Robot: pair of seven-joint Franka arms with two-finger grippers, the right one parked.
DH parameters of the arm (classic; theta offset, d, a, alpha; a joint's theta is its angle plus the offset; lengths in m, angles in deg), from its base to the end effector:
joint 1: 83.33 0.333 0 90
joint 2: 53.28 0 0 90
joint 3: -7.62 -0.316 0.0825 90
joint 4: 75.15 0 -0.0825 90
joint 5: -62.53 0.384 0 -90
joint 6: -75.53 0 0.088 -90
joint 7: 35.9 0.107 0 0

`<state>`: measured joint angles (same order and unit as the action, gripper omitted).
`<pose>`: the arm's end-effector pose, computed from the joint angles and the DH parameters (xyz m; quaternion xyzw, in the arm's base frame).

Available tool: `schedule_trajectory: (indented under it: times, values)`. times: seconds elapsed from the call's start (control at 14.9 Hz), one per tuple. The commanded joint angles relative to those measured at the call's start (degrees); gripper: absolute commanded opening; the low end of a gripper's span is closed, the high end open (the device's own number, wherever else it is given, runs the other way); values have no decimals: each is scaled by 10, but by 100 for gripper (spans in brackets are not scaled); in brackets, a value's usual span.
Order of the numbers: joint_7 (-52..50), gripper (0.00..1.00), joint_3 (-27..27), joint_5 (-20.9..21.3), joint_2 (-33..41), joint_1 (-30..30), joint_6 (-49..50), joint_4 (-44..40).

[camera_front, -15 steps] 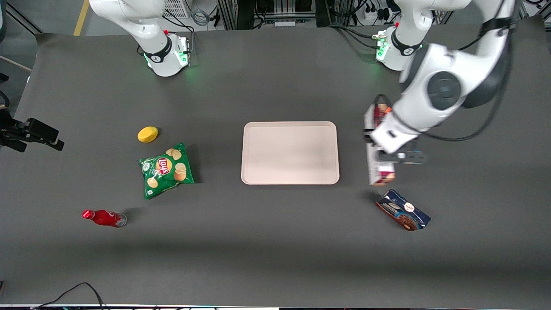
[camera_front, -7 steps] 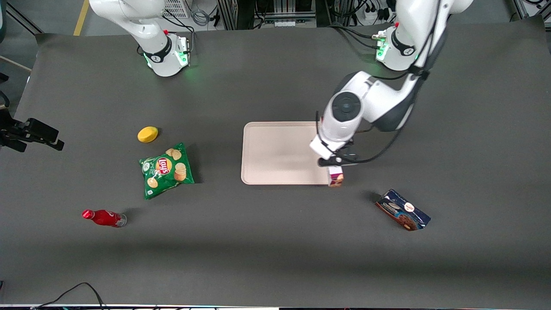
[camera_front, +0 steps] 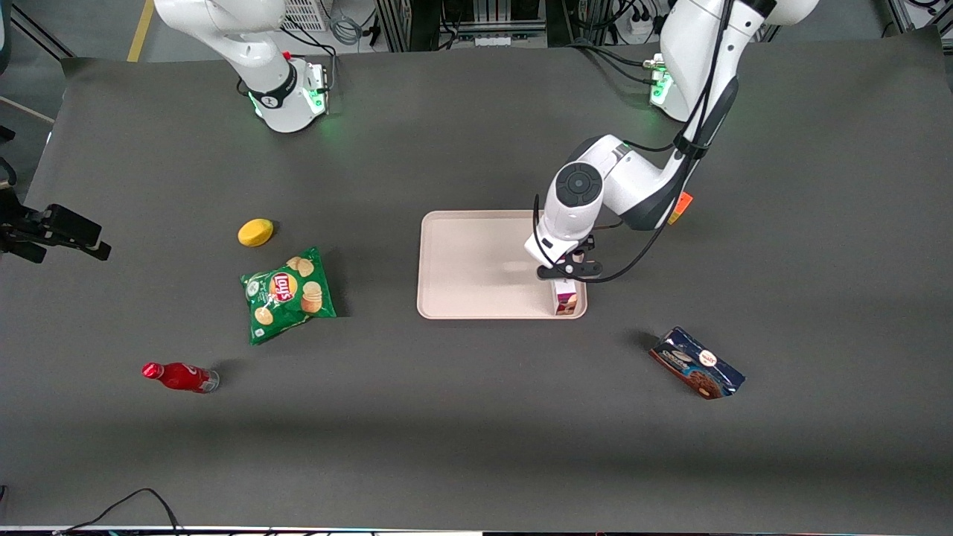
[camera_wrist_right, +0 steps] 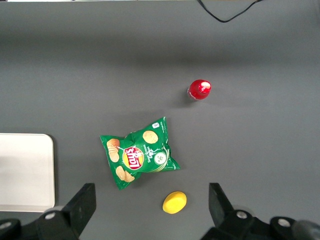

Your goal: Place red cookie box on tray

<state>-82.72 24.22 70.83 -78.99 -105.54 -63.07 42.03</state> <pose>0.4622 -0.3679 0.2227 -0.9992 -0.0261 0.0296 0.0055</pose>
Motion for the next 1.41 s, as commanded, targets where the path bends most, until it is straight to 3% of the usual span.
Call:
schedule_trajectory:
  times: [0.0,0.2,0.27,0.47,0.54,0.67,0.81,1.01,1.34]
  values:
    - [-14,11,-2,11,7,-2,-11,9]
    - [-13,25,-2,11,2,-2,-11,9]
    - [-11,36,-2,11,1,-2,-11,9]
    - [-5,92,-7,11,0,-2,-6,2]
    - [-5,100,-7,11,3,-2,-2,0]
    - [-5,100,-10,8,19,1,21,-19]
    - [49,100,-23,-11,37,8,106,-66]
    - [160,100,-69,-90,80,27,189,-106]
    - [293,100,-97,-94,178,126,269,-107]
